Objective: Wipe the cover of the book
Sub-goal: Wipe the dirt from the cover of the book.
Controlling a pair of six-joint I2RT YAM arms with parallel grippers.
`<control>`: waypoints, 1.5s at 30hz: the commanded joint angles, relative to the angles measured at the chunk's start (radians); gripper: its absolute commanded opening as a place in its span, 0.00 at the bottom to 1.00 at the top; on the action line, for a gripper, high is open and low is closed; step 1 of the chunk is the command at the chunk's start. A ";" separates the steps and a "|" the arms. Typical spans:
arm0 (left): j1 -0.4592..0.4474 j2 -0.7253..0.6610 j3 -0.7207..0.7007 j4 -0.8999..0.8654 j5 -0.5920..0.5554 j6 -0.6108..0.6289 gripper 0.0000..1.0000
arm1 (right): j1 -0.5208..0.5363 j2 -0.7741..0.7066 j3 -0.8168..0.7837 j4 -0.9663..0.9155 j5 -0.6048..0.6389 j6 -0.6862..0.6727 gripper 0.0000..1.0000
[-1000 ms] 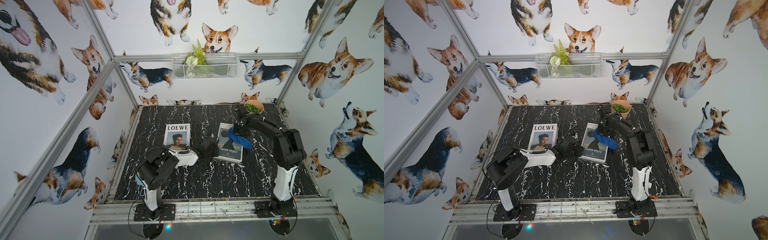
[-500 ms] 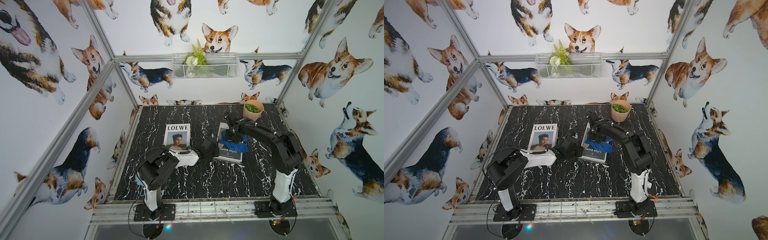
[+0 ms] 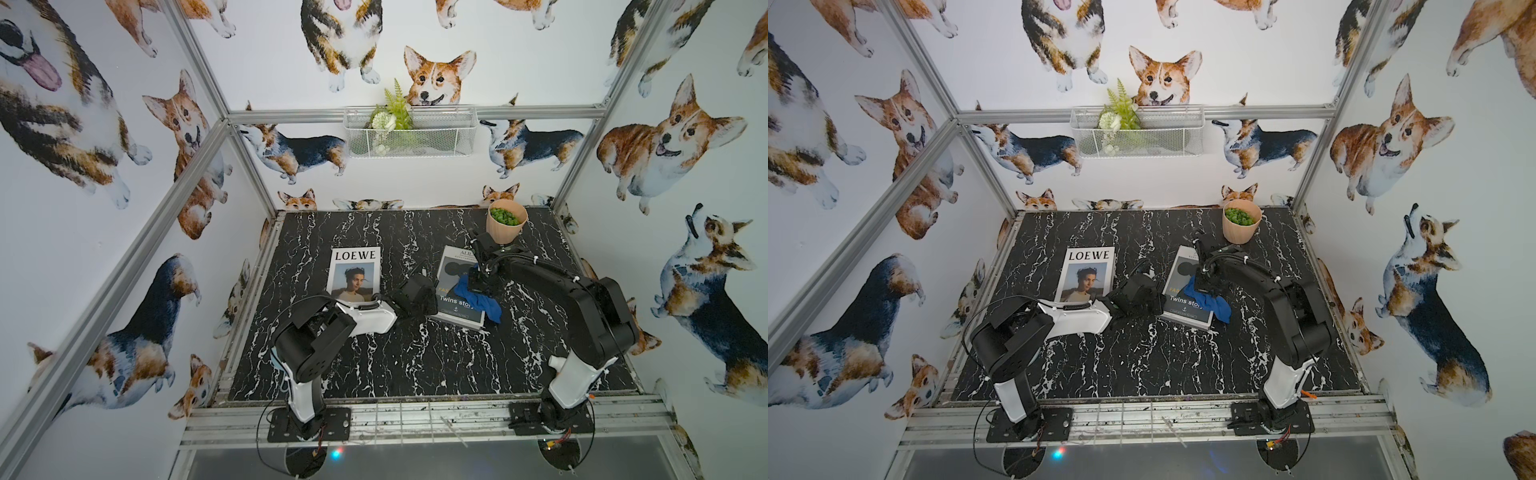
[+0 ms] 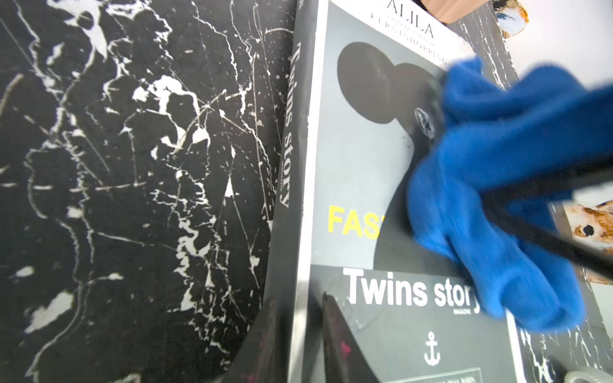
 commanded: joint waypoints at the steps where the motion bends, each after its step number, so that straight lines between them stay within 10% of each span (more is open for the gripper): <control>1: 0.002 0.009 -0.012 -0.205 -0.036 -0.010 0.26 | 0.016 -0.040 -0.031 -0.097 0.016 0.049 0.00; 12: 0.000 0.009 -0.009 -0.201 -0.035 -0.020 0.26 | 0.204 0.056 -0.063 0.017 -0.057 0.160 0.00; 24: -0.002 -0.001 -0.029 -0.198 -0.042 -0.023 0.26 | 0.042 -0.043 -0.161 0.011 -0.003 0.117 0.00; 45: -0.017 -0.010 -0.054 -0.178 -0.038 -0.049 0.25 | -0.016 0.490 0.489 -0.043 -0.039 0.073 0.00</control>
